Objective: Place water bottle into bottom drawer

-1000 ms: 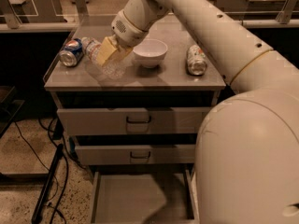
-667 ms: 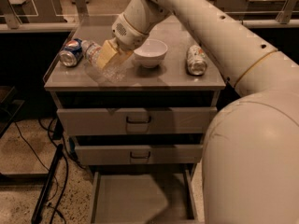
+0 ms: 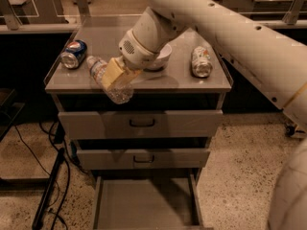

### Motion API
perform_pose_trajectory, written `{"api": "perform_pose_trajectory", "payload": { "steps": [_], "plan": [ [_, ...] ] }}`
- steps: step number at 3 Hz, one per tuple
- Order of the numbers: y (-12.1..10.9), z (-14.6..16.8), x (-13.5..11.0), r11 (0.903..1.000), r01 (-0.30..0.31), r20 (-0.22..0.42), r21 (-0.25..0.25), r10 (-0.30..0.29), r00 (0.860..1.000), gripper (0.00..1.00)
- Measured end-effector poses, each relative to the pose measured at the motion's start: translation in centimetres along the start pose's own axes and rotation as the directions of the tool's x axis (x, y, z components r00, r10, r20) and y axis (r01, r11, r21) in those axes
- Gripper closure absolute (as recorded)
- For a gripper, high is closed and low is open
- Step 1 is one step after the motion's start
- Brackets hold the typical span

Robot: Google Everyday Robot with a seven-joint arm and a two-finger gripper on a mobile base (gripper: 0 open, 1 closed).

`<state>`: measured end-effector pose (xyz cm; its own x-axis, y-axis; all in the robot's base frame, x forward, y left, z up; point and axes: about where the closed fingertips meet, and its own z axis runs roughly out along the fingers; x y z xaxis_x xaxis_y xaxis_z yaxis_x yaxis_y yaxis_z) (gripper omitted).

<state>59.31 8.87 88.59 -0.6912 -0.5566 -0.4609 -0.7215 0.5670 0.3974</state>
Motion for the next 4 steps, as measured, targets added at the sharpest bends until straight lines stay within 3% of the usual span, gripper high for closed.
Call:
{"api": "perform_pose_trajectory", "payload": {
  "steps": [1, 2, 3, 4],
  "plan": [
    [0.2, 1.4, 2.0, 0.9999, -0.015, -0.041, -0.004, 0.014, 0.999, 1.0],
    [0.2, 1.4, 2.0, 0.9999, -0.015, -0.041, -0.004, 0.014, 0.999, 1.0],
    [0.1, 1.0, 2.2, 0.9999, -0.011, -0.021, 0.009, 0.011, 1.0, 1.0],
    [1.3, -0.1, 4.0, 0.9997, -0.014, 0.023, 0.022, 0.013, 1.0, 1.0]
  ]
}}
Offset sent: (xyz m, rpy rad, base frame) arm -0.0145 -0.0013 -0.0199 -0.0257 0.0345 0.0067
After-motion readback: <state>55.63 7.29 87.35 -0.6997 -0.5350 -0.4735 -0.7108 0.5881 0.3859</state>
